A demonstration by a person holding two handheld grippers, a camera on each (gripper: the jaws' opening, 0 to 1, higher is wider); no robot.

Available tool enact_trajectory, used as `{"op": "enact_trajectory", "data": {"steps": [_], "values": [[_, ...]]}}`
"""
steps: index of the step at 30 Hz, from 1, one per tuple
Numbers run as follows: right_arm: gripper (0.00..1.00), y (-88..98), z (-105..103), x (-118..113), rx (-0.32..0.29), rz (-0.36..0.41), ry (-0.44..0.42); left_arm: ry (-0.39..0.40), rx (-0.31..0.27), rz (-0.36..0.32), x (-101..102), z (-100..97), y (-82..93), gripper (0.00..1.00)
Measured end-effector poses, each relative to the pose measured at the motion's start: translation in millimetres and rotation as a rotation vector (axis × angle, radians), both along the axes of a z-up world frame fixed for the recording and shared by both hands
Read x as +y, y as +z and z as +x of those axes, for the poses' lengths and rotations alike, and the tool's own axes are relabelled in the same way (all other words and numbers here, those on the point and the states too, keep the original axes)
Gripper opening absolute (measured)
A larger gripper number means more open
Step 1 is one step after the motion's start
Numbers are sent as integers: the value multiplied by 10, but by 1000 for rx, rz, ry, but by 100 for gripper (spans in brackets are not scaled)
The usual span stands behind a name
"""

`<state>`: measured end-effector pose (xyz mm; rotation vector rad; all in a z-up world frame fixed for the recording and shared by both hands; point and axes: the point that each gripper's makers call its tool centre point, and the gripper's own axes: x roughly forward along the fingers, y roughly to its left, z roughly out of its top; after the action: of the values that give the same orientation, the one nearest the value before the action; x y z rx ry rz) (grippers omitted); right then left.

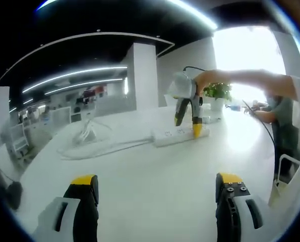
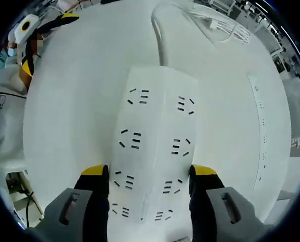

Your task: Straighten the power strip on the desk, plug the charger into it

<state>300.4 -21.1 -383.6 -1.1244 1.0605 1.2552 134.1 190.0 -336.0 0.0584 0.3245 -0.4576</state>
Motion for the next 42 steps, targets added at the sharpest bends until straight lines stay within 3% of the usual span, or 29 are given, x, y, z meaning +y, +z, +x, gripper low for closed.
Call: {"op": "enact_trajectory", "data": {"steps": [14, 42], "values": [[63, -7, -11, 13, -18, -52, 119, 3, -3, 3, 16, -24, 7, 99], [62, 6, 49, 25, -65, -71, 244, -2, 0, 9, -30, -16, -12, 99]]}}
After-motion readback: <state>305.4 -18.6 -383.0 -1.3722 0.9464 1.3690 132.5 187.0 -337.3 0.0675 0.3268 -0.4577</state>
